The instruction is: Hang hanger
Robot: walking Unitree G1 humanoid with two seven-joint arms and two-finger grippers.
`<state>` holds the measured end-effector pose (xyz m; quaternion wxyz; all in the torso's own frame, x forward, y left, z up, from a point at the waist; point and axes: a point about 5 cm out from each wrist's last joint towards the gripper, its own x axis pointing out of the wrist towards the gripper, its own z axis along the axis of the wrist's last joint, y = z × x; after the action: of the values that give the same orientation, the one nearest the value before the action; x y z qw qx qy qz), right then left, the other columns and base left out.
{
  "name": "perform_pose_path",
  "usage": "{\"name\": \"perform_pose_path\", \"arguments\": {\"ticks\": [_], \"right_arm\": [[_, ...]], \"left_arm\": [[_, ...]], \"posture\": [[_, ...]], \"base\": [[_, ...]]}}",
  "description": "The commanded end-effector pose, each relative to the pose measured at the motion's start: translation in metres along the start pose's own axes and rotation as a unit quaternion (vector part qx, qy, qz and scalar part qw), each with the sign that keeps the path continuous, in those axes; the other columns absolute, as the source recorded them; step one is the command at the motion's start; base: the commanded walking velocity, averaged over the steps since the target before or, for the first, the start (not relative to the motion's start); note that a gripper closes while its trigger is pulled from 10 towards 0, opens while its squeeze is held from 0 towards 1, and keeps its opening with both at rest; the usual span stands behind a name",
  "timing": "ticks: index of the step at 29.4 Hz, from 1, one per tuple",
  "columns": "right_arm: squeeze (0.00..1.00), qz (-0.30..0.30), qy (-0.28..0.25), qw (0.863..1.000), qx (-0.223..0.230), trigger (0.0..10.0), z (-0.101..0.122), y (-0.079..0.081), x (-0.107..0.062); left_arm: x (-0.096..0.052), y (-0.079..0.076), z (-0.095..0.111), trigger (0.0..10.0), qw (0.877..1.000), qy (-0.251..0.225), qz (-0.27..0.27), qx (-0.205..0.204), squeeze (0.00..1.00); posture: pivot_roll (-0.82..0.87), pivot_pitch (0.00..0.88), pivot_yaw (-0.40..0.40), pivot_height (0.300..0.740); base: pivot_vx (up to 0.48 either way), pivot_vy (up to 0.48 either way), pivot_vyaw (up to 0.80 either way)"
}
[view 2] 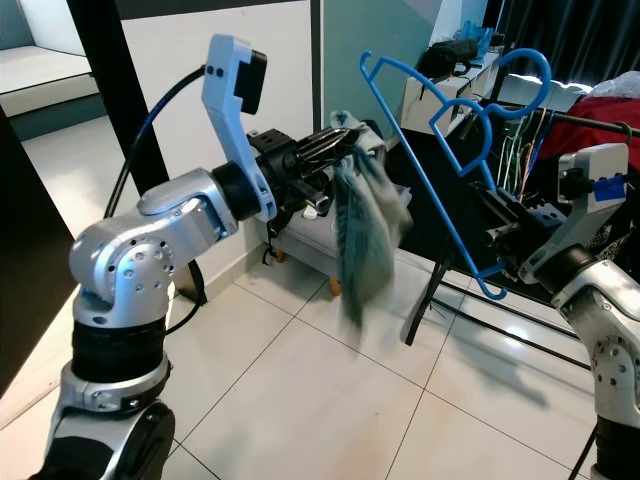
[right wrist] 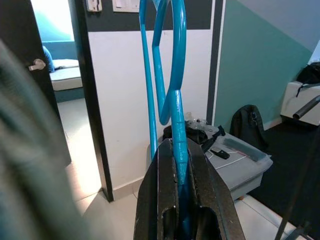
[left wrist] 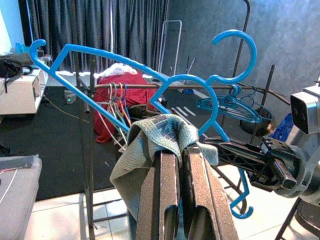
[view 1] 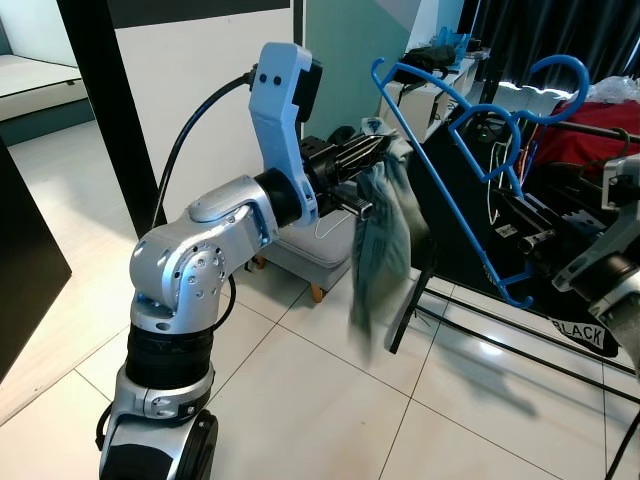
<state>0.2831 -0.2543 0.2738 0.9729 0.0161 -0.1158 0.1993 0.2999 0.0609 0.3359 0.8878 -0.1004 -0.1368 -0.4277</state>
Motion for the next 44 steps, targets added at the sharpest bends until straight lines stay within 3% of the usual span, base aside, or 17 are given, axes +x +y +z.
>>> {"name": "perform_pose_path", "arguments": {"ticks": [1,4,10,18,19,20,21,24,25,26,29,32,33,35,37,41,44], "right_arm": [[0.00,-0.003,-0.019,1.000,0.009,10.0,0.005,-0.002,0.000],[0.00,0.003,-0.019,1.000,0.011,10.0,0.005,-0.001,0.002],[0.00,0.169,0.044,0.985,0.017,10.0,-0.001,0.024,-0.026],[0.00,0.184,0.058,0.981,0.019,10.0,-0.001,0.023,-0.037],[0.00,0.182,0.066,0.981,0.015,10.0,-0.002,0.021,-0.041],[0.00,0.182,0.066,0.981,0.015,10.0,-0.002,0.021,-0.041],[0.00,0.174,0.072,0.982,0.012,10.0,-0.003,0.019,-0.044],[0.00,0.174,0.072,0.982,0.012,10.0,-0.003,0.019,-0.044],[0.00,0.163,0.075,0.984,0.010,10.0,-0.004,0.016,-0.046],[0.00,0.163,0.075,0.984,0.010,10.0,-0.004,0.016,-0.046],[0.00,0.167,0.128,0.978,-0.006,10.0,-0.016,0.017,-0.051],[0.00,0.176,0.164,0.970,-0.017,10.0,-0.024,0.019,-0.055],[0.00,0.189,0.204,0.960,-0.025,10.0,-0.033,0.022,-0.059],[0.00,0.189,0.204,0.960,-0.025,10.0,-0.033,0.022,-0.059],[0.00,0.228,0.260,0.938,-0.016,10.0,-0.047,0.035,-0.068],[0.00,0.246,0.262,0.933,-0.007,10.0,-0.050,0.044,-0.068],[0.00,0.241,0.237,0.941,-0.011,10.0,-0.058,0.055,-0.054]], "left_arm": [[-0.003,0.003,-0.003,10.0,1.000,0.005,0.008,-0.007,0.00],[-0.006,0.007,-0.005,10.0,1.000,0.008,0.029,-0.007,0.00],[-0.008,0.043,-0.011,10.0,0.982,0.033,0.185,-0.007,0.00],[-0.013,0.058,-0.013,10.0,0.967,0.046,0.252,-0.004,0.00],[-0.017,0.067,-0.014,10.0,0.955,0.049,0.291,-0.009,0.00],[-0.017,0.067,-0.014,10.0,0.955,0.049,0.291,-0.009,0.00],[-0.023,0.078,-0.016,10.0,0.941,0.052,0.335,-0.016,0.00],[-0.023,0.078,-0.016,10.0,0.941,0.052,0.335,-0.016,0.00],[-0.030,0.087,-0.016,10.0,0.924,0.051,0.377,-0.025,0.00],[-0.030,0.087,-0.016,10.0,0.924,0.051,0.377,-0.025,0.00],[-0.040,0.103,-0.017,10.0,0.881,0.025,0.465,-0.080,0.00],[-0.040,0.104,-0.019,10.0,0.871,0.027,0.482,-0.093,0.00],[-0.039,0.105,-0.022,10.0,0.865,0.027,0.490,-0.107,0.00],[-0.039,0.105,-0.022,10.0,0.865,0.027,0.490,-0.107,0.00],[-0.037,0.105,-0.025,10.0,0.850,0.022,0.510,-0.134,0.00],[-0.032,0.102,-0.025,10.0,0.847,0.012,0.510,-0.150,0.00],[-0.020,0.090,-0.028,10.0,0.843,-0.003,0.498,-0.204,0.00]], "posture": [[-0.05,0.000,-0.010,0.740],[-0.05,0.000,-0.010,0.740],[-0.06,0.000,-0.011,0.740],[-0.06,0.000,-0.004,0.740],[-0.06,0.000,-0.002,0.740],[-0.06,0.000,-0.002,0.740],[-0.07,0.000,0.003,0.740],[-0.07,0.000,0.003,0.740],[-0.07,0.000,0.004,0.740],[-0.07,0.000,0.004,0.740],[-0.06,0.000,0.004,0.740],[-0.06,0.000,0.004,0.740],[-0.06,0.000,0.003,0.740],[-0.06,0.000,0.003,0.740],[-0.06,0.000,0.005,0.740],[-0.06,0.000,0.006,0.740],[-0.06,0.000,0.007,0.740]], "base": [[0.000,0.000,0.00],[0.000,0.000,0.00],[0.000,0.000,0.00],[0.000,0.000,0.00],[0.000,0.000,0.00],[0.000,0.000,0.00],[0.000,0.000,0.00],[0.000,0.000,0.00],[0.000,0.000,0.00],[0.000,0.000,0.00],[0.000,0.000,0.00],[0.000,0.000,0.00],[0.000,0.000,0.00],[0.000,0.000,0.00],[0.000,0.000,0.00],[0.000,0.000,0.00],[0.000,0.000,0.00]]}}
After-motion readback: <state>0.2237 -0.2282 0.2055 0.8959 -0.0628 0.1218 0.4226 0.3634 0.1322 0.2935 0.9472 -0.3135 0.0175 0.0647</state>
